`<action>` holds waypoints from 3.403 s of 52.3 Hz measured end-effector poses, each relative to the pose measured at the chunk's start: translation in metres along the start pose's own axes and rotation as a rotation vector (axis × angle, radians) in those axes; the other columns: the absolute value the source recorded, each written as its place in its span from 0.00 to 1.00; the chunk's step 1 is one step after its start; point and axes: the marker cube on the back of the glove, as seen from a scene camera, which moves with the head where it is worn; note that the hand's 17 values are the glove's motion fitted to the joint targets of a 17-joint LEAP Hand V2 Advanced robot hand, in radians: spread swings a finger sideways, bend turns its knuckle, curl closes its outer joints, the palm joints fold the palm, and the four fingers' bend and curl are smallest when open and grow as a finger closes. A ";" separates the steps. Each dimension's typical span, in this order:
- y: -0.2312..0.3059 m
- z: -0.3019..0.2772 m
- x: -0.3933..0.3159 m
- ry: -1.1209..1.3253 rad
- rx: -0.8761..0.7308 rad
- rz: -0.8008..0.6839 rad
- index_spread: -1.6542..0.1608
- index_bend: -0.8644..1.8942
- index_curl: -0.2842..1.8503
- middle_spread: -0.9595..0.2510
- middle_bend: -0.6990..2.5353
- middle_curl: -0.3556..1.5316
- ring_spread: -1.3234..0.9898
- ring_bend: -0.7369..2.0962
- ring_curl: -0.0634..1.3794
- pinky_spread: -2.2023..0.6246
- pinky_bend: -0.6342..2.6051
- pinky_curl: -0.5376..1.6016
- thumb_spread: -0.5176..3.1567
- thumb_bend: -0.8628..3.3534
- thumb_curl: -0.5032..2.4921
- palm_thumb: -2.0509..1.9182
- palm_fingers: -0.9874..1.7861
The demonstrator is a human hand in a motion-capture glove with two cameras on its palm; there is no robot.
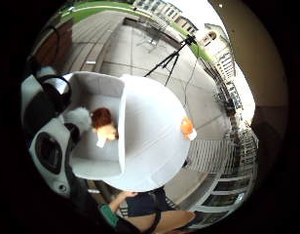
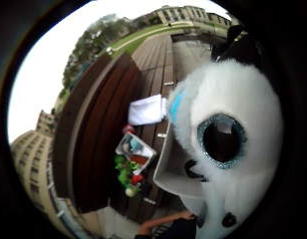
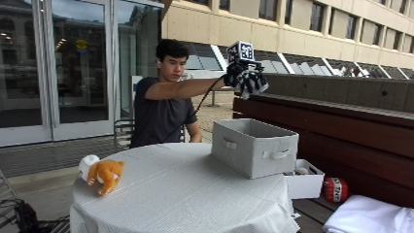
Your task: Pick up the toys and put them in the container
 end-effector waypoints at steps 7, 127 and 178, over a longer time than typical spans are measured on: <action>-0.001 0.017 0.004 -0.032 -0.040 -0.031 0.69 0.35 0.29 0.38 0.35 0.55 0.38 0.62 0.36 0.62 0.50 0.44 0.34 0.21 0.50 0.69 0.70; 0.153 0.251 0.591 0.054 -0.397 0.445 0.77 0.33 0.19 0.72 0.28 0.40 0.46 0.33 0.28 0.78 0.42 0.41 0.39 0.19 0.24 0.50 0.29; 0.148 0.286 0.608 0.043 -0.416 0.549 0.70 0.52 0.27 0.47 0.36 0.47 0.35 0.44 0.32 0.64 0.44 0.40 0.40 0.31 0.35 0.77 0.75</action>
